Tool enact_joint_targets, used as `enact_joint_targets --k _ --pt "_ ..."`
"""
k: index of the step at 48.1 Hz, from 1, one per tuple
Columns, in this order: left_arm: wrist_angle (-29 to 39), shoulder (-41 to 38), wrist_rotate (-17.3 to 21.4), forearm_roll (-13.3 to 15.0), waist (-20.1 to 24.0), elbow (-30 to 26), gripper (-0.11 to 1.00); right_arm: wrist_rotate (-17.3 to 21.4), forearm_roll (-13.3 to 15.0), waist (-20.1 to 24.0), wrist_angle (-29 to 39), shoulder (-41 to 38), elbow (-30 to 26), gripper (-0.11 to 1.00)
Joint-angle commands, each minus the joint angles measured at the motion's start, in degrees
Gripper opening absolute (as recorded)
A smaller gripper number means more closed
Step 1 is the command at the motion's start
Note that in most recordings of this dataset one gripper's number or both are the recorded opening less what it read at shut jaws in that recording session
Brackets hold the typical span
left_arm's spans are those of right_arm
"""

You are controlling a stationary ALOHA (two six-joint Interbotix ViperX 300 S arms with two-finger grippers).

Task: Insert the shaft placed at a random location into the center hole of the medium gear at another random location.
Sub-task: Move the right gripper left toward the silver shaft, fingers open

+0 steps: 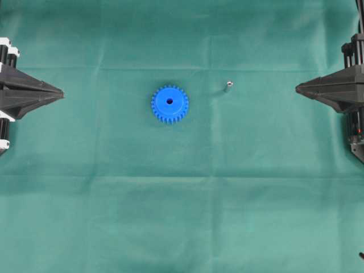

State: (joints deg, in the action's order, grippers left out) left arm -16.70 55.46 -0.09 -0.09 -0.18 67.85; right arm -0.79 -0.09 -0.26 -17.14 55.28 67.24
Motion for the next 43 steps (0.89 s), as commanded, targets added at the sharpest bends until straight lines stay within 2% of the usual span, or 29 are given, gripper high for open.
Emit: enact_joint_targets --k 1,16,20,32,34,38,43 --pt "-0.35 -0.26 -0.09 -0.79 -1.14 -1.76 0.00 0.44 0.00 -0.35 0.18 -0.35 -0.88 0.01" --pt "0.88 0.00 -0.26 -0.79 -1.32 -1.76 0.00 0.44 -0.09 -4.83 0.18 -2.55 -0.97 0.03" --pt "0.88 0.00 -0.26 -0.79 -1.32 -1.76 0.00 0.53 0.00 -5.36 -0.44 -4.13 -0.97 0.16" --pt "0.88 0.00 -0.26 -0.79 -1.32 -1.67 0.00 0.18 0.00 -9.67 -7.82 -14.85 0.79 0.88" --pt "0.88 0.00 -0.26 -0.79 -1.32 -1.67 0.00 0.09 -0.09 -10.28 -9.40 -17.49 1.14 0.90" --pt "0.88 0.09 -0.26 -0.70 -1.32 -1.67 0.00 0.09 -0.09 -11.43 -12.83 -23.55 1.58 0.83" --pt "0.88 0.09 -0.26 -0.79 -1.32 -1.67 0.00 0.09 -0.70 -12.13 -16.17 -30.06 1.23 0.85"
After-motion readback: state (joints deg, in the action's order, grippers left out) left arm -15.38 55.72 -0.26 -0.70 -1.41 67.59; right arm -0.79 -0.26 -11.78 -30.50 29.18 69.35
